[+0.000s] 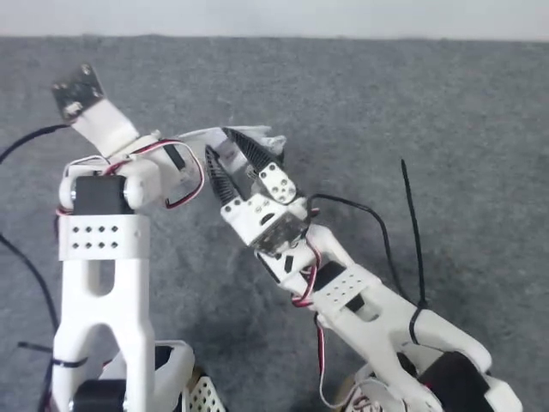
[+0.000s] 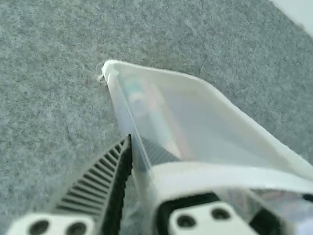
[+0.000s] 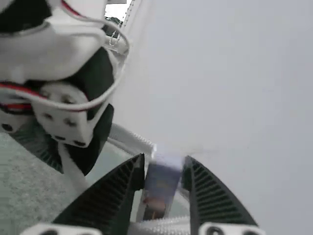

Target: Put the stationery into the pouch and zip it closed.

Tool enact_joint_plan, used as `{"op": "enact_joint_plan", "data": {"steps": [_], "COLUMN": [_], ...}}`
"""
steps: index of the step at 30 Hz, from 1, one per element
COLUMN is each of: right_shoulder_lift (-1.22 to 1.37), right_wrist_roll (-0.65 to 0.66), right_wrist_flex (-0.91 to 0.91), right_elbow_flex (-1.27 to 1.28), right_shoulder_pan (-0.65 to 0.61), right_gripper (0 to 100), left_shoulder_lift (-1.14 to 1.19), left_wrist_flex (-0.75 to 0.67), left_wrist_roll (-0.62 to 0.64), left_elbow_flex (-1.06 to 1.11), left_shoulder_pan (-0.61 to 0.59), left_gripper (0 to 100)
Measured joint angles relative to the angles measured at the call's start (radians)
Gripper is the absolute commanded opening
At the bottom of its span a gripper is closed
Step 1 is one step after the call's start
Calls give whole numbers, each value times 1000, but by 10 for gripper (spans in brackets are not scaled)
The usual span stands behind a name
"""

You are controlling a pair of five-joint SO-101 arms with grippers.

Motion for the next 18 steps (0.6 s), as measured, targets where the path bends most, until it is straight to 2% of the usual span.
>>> {"op": "enact_joint_plan", "data": {"steps": [18], "right_shoulder_lift": [-25], "right_wrist_roll": [9], "right_wrist_flex": [44], "right_elbow_flex": [41], "right_shoulder_pan": [-8], "right_gripper": [190], "left_shoulder_lift": [3], "left_wrist_flex": [0], "left_wrist_roll": [0], "left_elbow_flex": [3], "left_shoulder_pan": [0], "left_gripper": [13]}}
